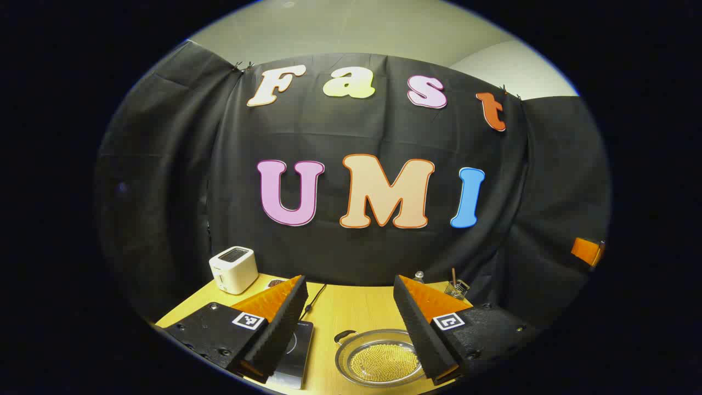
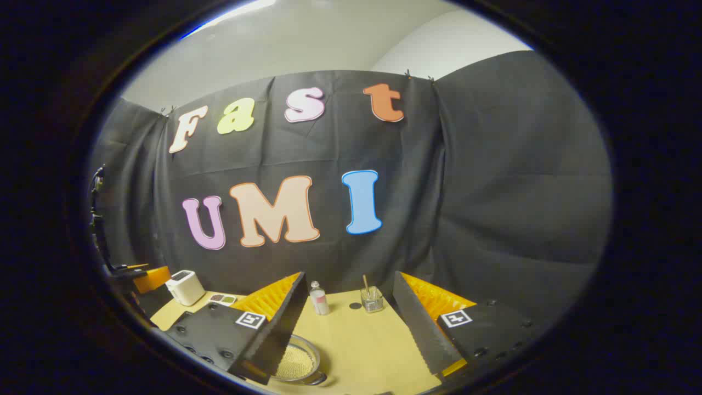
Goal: First push the handle of the pot to place it horizontally, then grasp the pot with both hands and set it on the induction cooktop.
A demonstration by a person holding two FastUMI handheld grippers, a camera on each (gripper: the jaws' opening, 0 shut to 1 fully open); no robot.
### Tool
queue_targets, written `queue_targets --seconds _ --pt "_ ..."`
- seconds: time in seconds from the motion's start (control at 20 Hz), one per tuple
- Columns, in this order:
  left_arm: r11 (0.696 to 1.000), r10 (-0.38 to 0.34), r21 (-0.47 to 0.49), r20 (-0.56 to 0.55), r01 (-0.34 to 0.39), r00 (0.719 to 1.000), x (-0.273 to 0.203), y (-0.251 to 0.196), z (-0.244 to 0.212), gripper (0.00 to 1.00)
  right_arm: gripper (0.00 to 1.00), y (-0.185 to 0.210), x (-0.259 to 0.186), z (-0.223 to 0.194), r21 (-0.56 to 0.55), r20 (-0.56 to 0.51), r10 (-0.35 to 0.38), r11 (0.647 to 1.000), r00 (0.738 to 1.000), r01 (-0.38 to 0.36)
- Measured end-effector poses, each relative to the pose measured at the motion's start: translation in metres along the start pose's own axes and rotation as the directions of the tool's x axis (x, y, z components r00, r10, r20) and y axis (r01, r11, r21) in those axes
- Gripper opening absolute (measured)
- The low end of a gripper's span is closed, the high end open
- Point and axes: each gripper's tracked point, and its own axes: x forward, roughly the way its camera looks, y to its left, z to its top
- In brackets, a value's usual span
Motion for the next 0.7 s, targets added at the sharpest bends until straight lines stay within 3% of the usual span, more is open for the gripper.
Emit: queue_targets --seconds 0.05,0.25,0.35,0.4,0.7 --pt "1.0 0.0 0.0 -0.002 0.0 1.0 -0.001 0.003 0.0 0.99 0.96 0.002 -0.002 0.0 0.002 -0.002 0.001 1.0 1.0 -0.001" --pt "1.0 0.001 0.006 0.0 -0.001 1.0 -0.011 0.016 -0.001 0.92 0.96 0.013 -0.014 -0.002 0.004 -0.003 -0.003 1.0 1.0 0.003" --pt "1.0 0.0 0.025 -0.012 0.0 1.0 -0.016 0.022 -0.006 0.96 0.99 0.02 -0.02 -0.006 0.001 -0.013 -0.008 1.0 1.0 0.008" --pt "0.999 -0.001 0.038 -0.015 0.001 1.0 -0.019 0.026 -0.005 0.96 0.96 0.025 -0.023 -0.007 0.0 -0.018 -0.008 1.0 1.0 0.008" --pt "0.996 -0.042 0.076 -0.015 0.043 0.999 -0.031 0.039 0.003 0.92 0.96 0.053 -0.045 -0.004 -0.01 -0.033 -0.023 1.0 0.999 0.023"
